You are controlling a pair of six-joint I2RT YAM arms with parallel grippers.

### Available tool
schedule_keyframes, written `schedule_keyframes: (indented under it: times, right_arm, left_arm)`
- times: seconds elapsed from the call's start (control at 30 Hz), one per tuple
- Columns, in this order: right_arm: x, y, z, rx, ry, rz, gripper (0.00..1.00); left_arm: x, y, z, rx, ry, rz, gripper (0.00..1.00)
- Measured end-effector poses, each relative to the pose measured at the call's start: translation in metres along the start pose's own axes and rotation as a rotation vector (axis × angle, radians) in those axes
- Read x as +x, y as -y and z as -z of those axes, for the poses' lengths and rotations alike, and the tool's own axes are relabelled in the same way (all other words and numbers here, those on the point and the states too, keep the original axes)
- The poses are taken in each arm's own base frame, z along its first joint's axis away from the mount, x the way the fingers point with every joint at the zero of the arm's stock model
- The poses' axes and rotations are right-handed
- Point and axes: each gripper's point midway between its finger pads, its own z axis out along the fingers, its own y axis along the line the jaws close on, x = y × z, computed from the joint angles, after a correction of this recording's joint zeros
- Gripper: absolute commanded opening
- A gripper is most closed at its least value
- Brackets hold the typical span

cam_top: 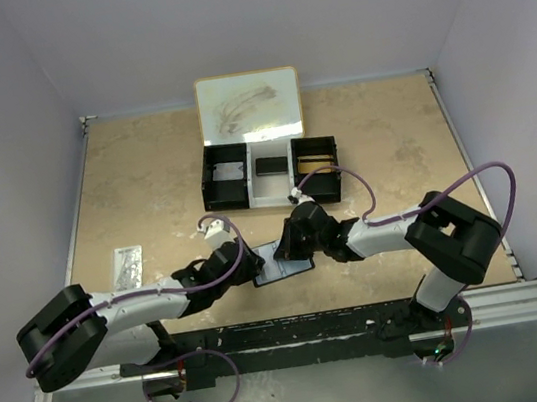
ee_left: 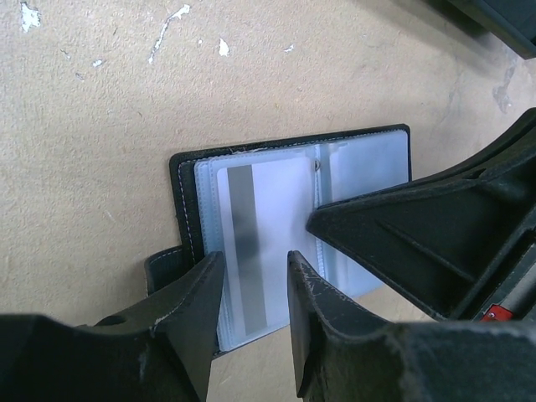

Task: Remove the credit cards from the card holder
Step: Adjust the card holder at the center of the board.

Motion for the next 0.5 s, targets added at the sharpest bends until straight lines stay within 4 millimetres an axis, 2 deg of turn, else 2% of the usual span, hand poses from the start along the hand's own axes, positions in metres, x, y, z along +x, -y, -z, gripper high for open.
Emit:
schedule_keyframes:
  times: [0.5]
  right_arm:
    - [-0.0002,0.0003,0.0000,0.002,0.001,-0.002,0.10]
  left_arm:
    - [0.0021,-0.0045,0.0021,-0.052,0.022,-0.022,0.32]
